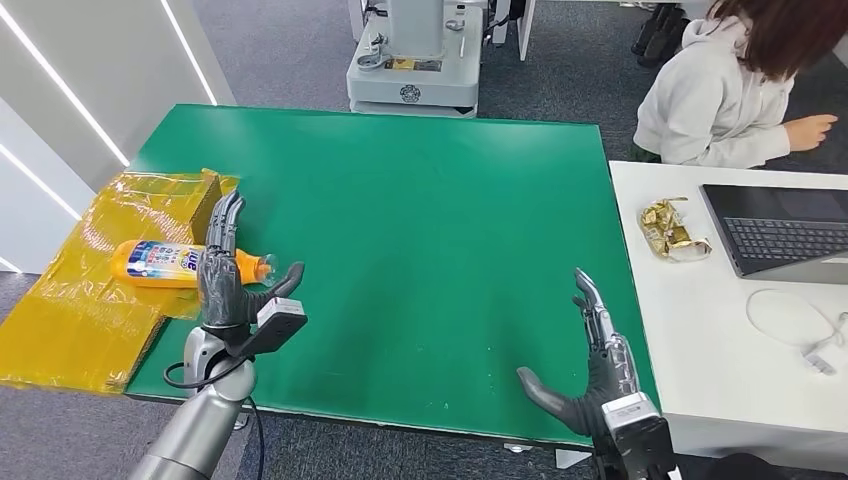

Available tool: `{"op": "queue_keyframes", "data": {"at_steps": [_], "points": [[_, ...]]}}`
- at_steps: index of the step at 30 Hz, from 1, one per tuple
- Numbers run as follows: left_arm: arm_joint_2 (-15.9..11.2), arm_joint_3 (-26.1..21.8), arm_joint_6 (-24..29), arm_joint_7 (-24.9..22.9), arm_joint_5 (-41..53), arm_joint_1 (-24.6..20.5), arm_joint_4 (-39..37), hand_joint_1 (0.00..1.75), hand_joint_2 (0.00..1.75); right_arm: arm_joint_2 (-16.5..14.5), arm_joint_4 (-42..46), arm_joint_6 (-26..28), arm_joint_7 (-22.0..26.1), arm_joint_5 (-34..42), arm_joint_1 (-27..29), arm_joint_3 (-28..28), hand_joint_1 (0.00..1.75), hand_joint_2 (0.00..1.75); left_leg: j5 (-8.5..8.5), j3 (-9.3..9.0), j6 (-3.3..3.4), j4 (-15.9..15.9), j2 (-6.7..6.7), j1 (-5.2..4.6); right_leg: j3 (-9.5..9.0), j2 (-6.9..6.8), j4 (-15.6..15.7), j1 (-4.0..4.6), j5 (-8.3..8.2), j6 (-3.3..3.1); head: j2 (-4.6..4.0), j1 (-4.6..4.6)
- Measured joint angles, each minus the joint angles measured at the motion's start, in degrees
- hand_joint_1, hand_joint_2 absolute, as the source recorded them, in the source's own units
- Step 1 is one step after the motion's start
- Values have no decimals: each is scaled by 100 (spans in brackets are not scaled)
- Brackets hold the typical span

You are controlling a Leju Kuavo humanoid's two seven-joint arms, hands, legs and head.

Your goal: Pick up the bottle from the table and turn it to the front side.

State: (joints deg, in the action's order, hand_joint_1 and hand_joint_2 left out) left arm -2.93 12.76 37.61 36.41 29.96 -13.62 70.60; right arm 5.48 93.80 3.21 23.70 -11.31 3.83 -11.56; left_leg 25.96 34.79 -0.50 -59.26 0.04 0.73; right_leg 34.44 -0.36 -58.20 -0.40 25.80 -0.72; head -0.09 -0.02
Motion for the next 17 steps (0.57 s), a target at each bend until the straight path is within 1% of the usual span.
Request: {"op": "queue_keyframes", "data": {"at_steps": [1,2,5,6,7,9,12,17], "points": [[38,2,-174,-15,-183,29,104,0,175,-3,13,18,7,20,27,0,0,175,0,0,0,0,0,0,0,0,0,0,0,0,0,0],[78,10,-474,-51,-472,60,198,0,175,-6,33,40,21,62,59,1,0,175,0,-1,0,0,0,0,1,0,0,0,0,0,0,0],[239,96,-1968,-296,-1896,202,476,0,175,-54,144,136,103,314,231,12,0,175,0,1,0,0,0,0,2,-1,1,0,1,1,0,0],[310,165,-2382,-379,-2291,272,563,0,175,-91,194,184,128,403,307,16,0,175,0,2,0,0,0,0,2,-1,1,0,1,2,0,0],[385,259,-2663,-444,-2575,348,642,0,175,-133,245,243,146,479,380,18,0,175,1,3,1,0,0,0,2,-1,1,0,2,2,0,1],[513,508,-2930,-538,-2928,489,772,0,175,-221,346,375,157,587,511,11,0,175,6,5,4,0,0,0,3,0,4,0,3,3,0,1],[624,827,-3022,-596,-3166,618,906,0,175,-304,469,510,152,653,650,-2,0,175,15,6,9,0,2,0,3,2,8,0,3,4,0,2],[656,1006,-3034,-622,-3267,658,1017,0,175,-339,557,564,148,670,724,-9,0,175,16,6,10,0,1,0,2,0,8,1,3,4,0,1]]}}
